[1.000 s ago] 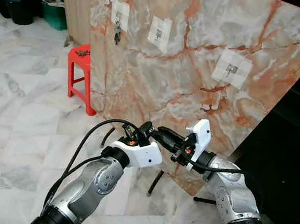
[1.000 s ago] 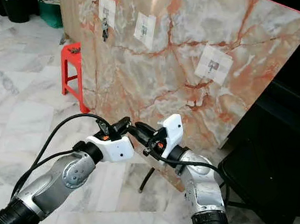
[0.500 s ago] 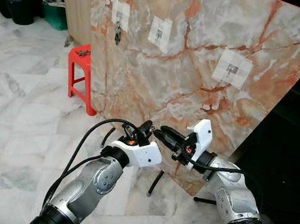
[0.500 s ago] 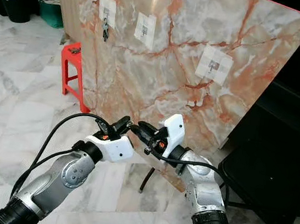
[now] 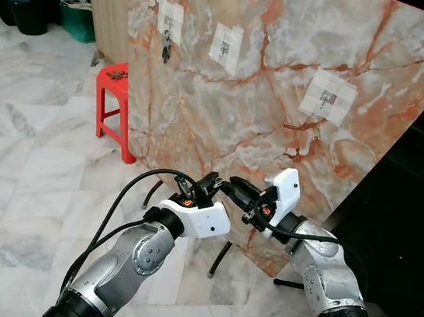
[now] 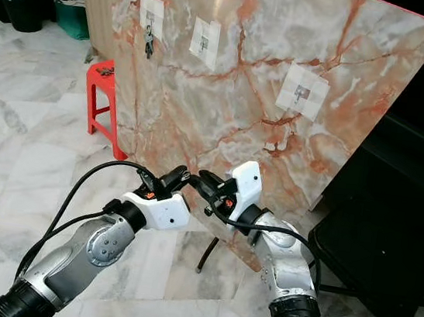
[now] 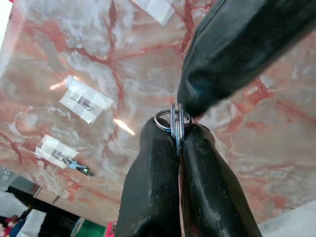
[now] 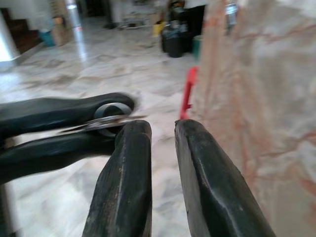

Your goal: Hang keys on a hook

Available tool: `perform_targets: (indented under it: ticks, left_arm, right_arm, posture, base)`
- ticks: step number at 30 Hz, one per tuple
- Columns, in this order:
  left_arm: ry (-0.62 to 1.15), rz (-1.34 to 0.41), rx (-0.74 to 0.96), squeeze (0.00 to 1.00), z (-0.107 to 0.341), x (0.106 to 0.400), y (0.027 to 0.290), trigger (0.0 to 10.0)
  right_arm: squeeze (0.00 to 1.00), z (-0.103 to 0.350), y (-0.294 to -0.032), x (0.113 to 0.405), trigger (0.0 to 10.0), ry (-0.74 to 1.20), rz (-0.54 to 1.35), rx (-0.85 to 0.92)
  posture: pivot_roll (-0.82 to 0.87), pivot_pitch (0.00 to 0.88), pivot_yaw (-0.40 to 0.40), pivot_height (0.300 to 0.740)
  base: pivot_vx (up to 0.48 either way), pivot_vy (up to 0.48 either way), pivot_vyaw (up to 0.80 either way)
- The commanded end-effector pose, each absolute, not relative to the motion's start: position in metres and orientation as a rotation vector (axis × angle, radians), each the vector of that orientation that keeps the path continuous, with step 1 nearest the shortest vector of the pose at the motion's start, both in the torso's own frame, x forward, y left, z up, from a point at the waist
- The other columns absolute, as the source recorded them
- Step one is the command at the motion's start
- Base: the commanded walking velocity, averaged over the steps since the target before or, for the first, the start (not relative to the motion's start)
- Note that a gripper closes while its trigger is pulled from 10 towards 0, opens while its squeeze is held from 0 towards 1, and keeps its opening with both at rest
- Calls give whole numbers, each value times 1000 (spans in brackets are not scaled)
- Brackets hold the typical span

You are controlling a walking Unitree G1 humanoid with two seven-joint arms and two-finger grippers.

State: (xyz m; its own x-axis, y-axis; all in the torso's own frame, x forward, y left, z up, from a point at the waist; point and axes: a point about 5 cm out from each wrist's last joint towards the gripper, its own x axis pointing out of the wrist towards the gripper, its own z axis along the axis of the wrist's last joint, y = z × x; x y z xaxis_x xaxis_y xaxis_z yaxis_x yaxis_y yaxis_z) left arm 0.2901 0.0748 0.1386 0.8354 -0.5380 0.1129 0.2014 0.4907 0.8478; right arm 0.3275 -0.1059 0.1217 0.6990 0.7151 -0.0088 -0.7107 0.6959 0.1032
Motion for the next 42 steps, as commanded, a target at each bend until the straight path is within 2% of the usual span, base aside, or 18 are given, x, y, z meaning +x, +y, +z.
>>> perform_targets:
  ticks: [1, 3, 11, 18, 21, 24, 27, 28, 29, 33, 35, 37, 38, 42]
  left_arm:
    - [-433, -493, 929, 0, 142, 286, 68, 10000]
    - [-421, -484, 928, 0, 141, 287, 70, 10000]
    - [-416, -469, 931, 0, 141, 288, 74, 10000]
    - [-408, -406, 847, 0, 144, 288, 80, 10000]
    - [-397, -372, 801, 0, 145, 289, 83, 10000]
    - [-390, -341, 757, 0, 145, 290, 87, 10000]
    - [-333, -257, 634, 0, 145, 293, 97, 10000]
    - [-333, -257, 634, 0, 145, 293, 97, 10000]
    - [-280, -194, 534, 0, 142, 295, 106, 10000]
    - [-225, -129, 418, 0, 139, 296, 117, 10000]
    - [-190, -69, 346, 0, 136, 295, 126, 10000]
    - [-180, -53, 330, 0, 136, 295, 129, 10000]
    - [-150, -7, 278, 0, 133, 294, 135, 10000]
    - [-106, 62, 186, 0, 131, 293, 148, 10000]
  right_arm:
    - [0, 132, -126, 339, 10000, 2, 657, 120]
    - [0, 137, -137, 343, 10000, -38, 576, 171]
    - [0, 141, -150, 344, 10000, -78, 510, 199]
    - [0, 128, -179, 349, 10000, -26, 319, 190]
    - [0, 121, -185, 347, 10000, 10, 305, 152]
    - [0, 110, -200, 346, 10000, 68, 208, 117]
    - [0, 88, -238, 339, 10000, 186, -52, 96]
    - [0, 88, -238, 339, 10000, 186, -52, 96]
    - [0, 74, -259, 329, 10000, 251, -176, 87]
    - [0, 49, -277, 308, 10000, 352, -275, 59]
    - [0, 24, -285, 285, 10000, 467, -330, 37]
    - [0, 17, -286, 279, 10000, 500, -341, 33]
    - [0, -4, -285, 260, 10000, 602, -366, 27]
    - [0, -44, -269, 219, 10000, 820, -341, -1]
  posture:
    - [61, 0, -120, 740]
    - [58, 0, -116, 740]
    - [57, 0, -116, 740]
    - [61, 0, -119, 740]
    - [57, 0, -120, 740]
    - [62, 0, -122, 740]
    - [63, 0, -124, 740]
    - [63, 0, -124, 740]
    - [63, 0, -124, 740]
    - [60, 0, -126, 740]
    - [58, 0, -126, 740]
    - [58, 0, -126, 740]
    - [58, 0, -126, 740]
    - [77, 0, -124, 740]
  base:
    - [0, 0, 0]
    - [0, 0, 0]
    - [0, 0, 0]
    - [0, 0, 0]
    - [0, 0, 0]
    - [0, 0, 0]
    - [0, 0, 0]
    - [0, 0, 0]
    - [0, 0, 0]
    - [0, 0, 0]
    - [0, 0, 0]
    - [0, 0, 0]
    - [0, 0, 0]
    - [0, 0, 0]
